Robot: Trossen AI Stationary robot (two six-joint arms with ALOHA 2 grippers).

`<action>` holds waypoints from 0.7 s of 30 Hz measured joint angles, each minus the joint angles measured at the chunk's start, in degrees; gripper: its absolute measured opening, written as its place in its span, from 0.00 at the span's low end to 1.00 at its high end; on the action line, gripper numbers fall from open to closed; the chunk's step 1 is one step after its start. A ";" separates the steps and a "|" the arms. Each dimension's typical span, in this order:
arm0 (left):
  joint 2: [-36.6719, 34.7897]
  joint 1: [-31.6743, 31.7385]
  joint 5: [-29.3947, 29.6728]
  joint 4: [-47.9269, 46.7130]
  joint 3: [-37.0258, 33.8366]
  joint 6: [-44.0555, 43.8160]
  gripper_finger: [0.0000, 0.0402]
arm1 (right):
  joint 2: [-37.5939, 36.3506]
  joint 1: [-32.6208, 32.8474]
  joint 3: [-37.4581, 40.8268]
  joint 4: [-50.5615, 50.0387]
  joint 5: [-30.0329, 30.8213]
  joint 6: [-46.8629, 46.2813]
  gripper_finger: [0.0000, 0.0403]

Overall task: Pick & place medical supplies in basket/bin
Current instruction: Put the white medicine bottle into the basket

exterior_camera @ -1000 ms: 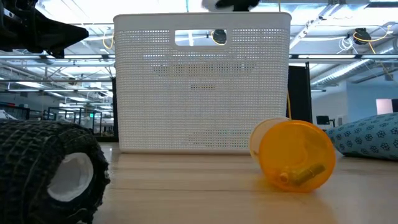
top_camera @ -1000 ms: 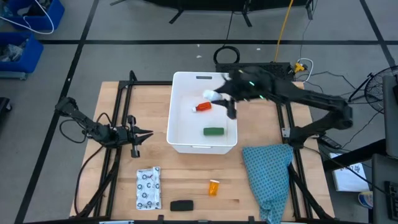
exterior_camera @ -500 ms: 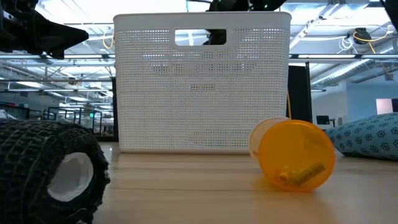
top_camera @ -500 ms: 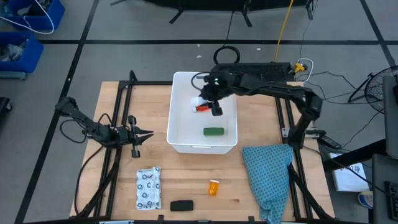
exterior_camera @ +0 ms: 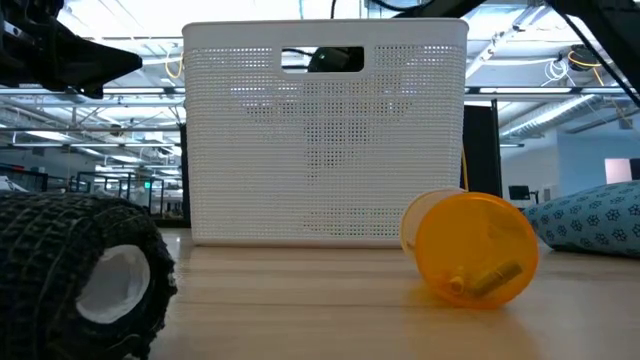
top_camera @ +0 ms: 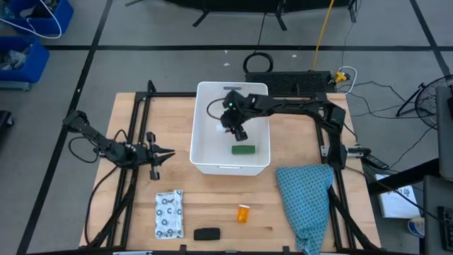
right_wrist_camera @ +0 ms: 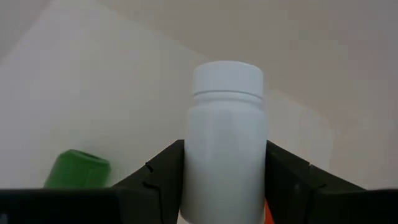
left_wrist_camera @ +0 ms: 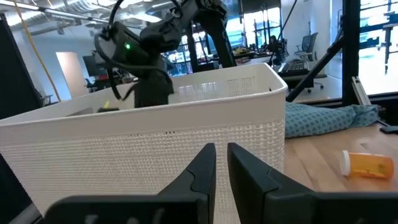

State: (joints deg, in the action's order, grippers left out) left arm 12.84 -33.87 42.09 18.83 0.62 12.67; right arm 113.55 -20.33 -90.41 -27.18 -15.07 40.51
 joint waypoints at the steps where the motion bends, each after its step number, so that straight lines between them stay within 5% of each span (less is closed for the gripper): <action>1: 0.01 0.00 0.00 -0.14 0.00 -0.05 0.12 | 0.58 0.49 0.00 0.06 -0.02 0.83 0.41; 21: 0.01 -0.01 -0.01 -0.23 0.00 -1.01 0.12 | 9.92 2.35 -0.09 -0.48 -0.24 2.18 0.41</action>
State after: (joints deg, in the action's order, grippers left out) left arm 12.85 -33.88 42.08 18.60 0.62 11.66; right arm 123.47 -17.97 -90.50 -27.66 -15.31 42.69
